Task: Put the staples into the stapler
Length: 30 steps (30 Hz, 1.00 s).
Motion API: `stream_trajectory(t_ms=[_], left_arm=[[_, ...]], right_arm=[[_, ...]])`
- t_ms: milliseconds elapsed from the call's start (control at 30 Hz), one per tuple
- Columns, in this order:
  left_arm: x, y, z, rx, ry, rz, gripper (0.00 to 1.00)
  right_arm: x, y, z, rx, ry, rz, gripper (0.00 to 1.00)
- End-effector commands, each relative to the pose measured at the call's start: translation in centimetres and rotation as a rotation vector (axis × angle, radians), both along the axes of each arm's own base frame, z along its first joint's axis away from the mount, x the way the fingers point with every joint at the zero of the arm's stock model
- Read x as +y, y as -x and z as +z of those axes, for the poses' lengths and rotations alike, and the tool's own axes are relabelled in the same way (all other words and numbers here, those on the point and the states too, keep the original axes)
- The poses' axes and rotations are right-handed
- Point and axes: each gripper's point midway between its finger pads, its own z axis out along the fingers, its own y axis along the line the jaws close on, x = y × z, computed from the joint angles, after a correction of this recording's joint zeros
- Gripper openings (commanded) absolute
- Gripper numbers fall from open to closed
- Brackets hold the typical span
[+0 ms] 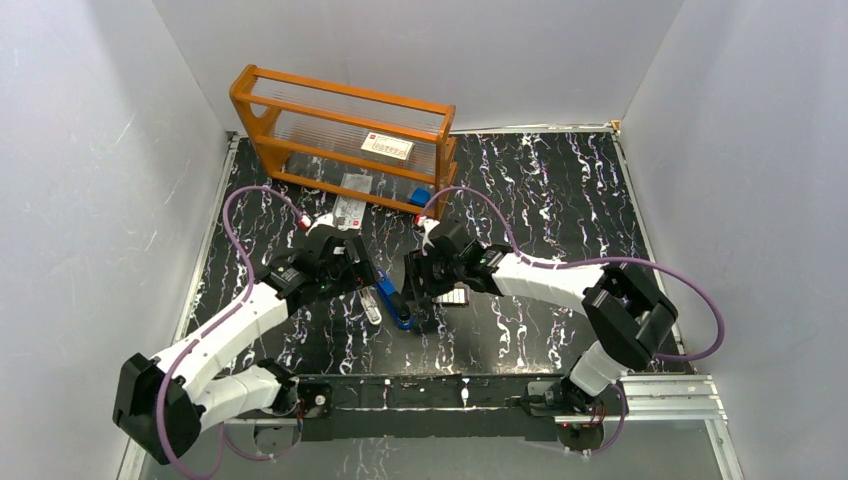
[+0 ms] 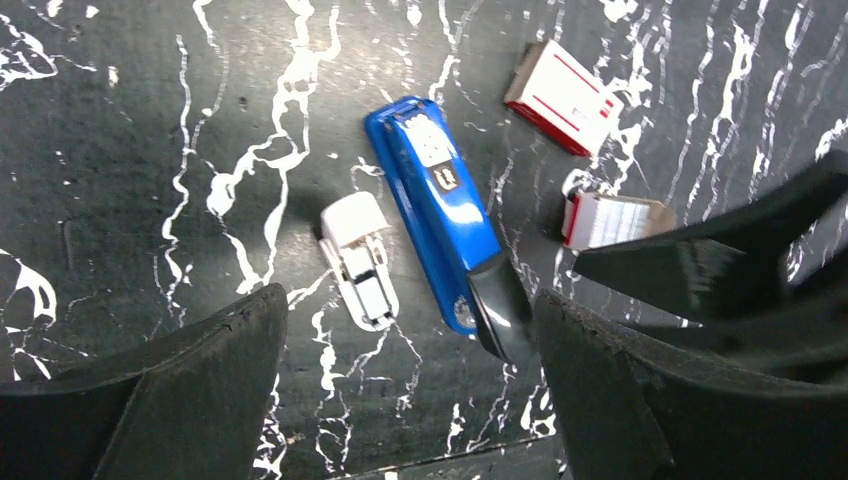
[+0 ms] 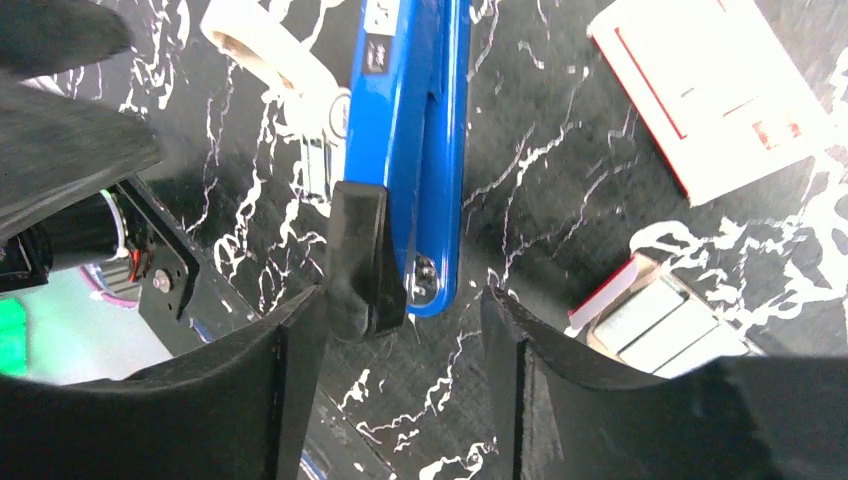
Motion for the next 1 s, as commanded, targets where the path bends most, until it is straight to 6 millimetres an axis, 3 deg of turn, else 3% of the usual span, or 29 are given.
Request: stream_trajectory(t_ms=[0, 200, 533, 733, 833, 967], left_arm=[[0.8, -0.2, -1.1, 0.042, 0.029, -0.001, 0.9], [1.5, -1.3, -1.7, 0.078, 0.091, 0.016, 0.9], [2.5, -2.7, -3.2, 0.122, 0.128, 0.046, 0.89], [2.8, -3.0, -3.7, 0.132, 0.135, 0.055, 0.88], [3.2, -3.2, -3.8, 0.134, 0.136, 0.065, 0.88], [3.6, -3.3, -4.0, 0.133, 0.136, 0.078, 0.88]], right_arm=[[1.1, -0.7, 1.8, -0.094, -0.003, 0.036, 0.69], [1.4, 1.5, 0.1, -0.147, 0.101, 0.077, 0.73], [2.4, 0.5, -3.9, -0.272, 0.322, 0.047, 0.73], [1.6, 0.6, -6.0, -0.362, 0.531, 0.064, 0.71], [0.4, 0.2, -6.6, -0.382, 0.62, 0.053, 0.68], [-1.2, -1.0, -6.1, -0.432, 0.691, 0.001, 0.54]])
